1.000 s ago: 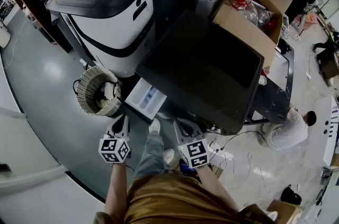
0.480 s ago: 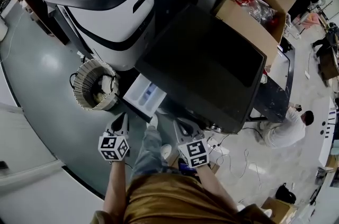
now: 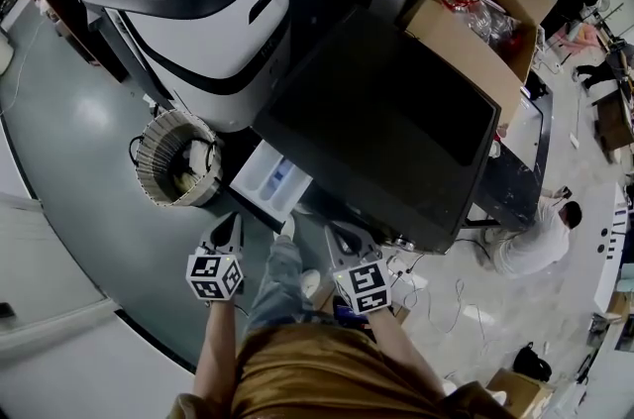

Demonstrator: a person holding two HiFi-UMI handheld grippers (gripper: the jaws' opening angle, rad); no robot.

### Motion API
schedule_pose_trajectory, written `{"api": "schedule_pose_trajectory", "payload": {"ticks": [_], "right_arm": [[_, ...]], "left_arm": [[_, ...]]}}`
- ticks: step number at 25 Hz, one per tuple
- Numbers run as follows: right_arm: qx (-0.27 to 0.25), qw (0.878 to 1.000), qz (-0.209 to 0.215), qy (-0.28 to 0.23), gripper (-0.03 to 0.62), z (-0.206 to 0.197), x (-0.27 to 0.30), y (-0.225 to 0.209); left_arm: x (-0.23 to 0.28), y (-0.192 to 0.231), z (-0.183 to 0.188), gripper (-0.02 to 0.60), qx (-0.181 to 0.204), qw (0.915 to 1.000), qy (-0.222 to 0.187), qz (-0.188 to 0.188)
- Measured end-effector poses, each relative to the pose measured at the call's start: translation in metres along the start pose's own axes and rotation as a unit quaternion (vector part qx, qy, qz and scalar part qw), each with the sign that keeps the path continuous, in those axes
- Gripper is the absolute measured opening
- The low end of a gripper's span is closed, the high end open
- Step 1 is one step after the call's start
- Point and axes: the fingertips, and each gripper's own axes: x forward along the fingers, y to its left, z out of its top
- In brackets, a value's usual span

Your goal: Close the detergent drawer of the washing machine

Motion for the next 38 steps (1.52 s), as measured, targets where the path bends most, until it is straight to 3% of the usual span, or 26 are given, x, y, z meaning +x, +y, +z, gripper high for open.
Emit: {"api": "schedule_pose_trajectory", "payload": {"ticks": [20, 38], "right_arm": [[0.005, 1.0, -0.005, 0.005, 0.012, 0.004, 0.017, -0.014], [0.012, 1.0, -0.001, 0.003, 0.012, 0.003, 0.027, -0.012]], "left_arm": [[0.021, 0.001, -0.007, 0.023, -0.002, 0.9995, 0.019, -0.024], [0.024, 0.002, -0.008, 0.023, -0.004, 0.9994, 0.027, -0.021]]}}
